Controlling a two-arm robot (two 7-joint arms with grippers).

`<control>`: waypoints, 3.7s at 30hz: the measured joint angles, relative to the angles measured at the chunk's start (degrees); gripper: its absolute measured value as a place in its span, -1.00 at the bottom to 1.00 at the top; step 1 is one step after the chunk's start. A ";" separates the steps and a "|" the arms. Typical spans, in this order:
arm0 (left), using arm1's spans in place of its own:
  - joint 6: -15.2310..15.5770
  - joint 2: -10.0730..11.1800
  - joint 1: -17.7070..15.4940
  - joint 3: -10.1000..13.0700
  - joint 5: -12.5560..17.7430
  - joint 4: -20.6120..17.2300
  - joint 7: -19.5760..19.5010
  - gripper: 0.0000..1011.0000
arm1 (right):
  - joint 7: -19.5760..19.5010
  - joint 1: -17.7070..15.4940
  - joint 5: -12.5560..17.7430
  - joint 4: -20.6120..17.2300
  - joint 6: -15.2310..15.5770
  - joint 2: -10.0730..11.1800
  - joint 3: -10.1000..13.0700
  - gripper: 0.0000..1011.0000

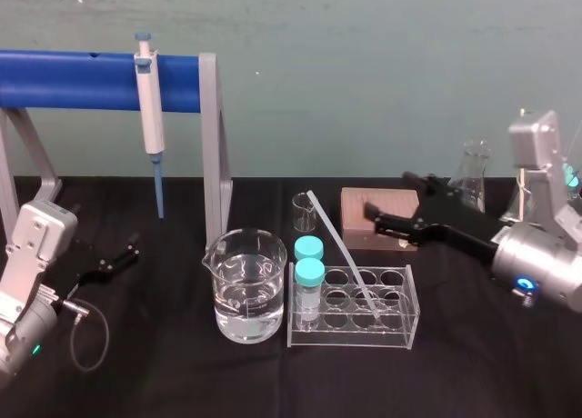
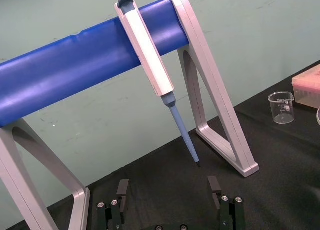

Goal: Pick up the stirring rod with one hand, then place it down.

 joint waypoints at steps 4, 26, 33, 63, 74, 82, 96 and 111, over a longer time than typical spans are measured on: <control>0.00 0.00 0.00 0.00 0.00 0.00 0.00 0.98 | 2.20 1.70 -0.05 1.21 0.79 -1.13 -1.57 0.98; 0.00 0.00 0.00 0.00 0.00 0.00 0.00 0.98 | 5.74 9.67 -1.98 9.49 3.28 -6.05 -7.64 0.98; 0.00 0.00 0.00 0.00 0.00 0.00 0.00 0.98 | 5.70 10.85 -2.59 11.32 3.89 -7.10 -8.55 0.98; 0.00 0.00 0.00 0.00 0.00 0.00 0.00 0.98 | 4.52 11.43 -3.62 13.01 4.66 -7.99 -8.81 0.89; 0.00 0.00 0.00 0.00 0.00 0.00 0.00 0.98 | 4.52 11.39 -3.49 12.97 4.65 -7.97 -8.76 0.35; 0.00 0.00 0.00 0.00 0.00 0.00 0.00 0.98 | 4.52 11.38 -3.44 12.94 4.65 -7.97 -8.74 -0.19; 0.00 0.00 0.00 0.00 0.00 0.00 0.00 0.98 | 4.52 11.38 -3.44 12.94 4.65 -7.97 -8.74 -0.87; 0.00 0.00 0.00 0.00 0.00 0.00 0.00 0.98 | 4.06 8.36 -3.16 11.60 -3.12 -8.52 -6.44 -0.87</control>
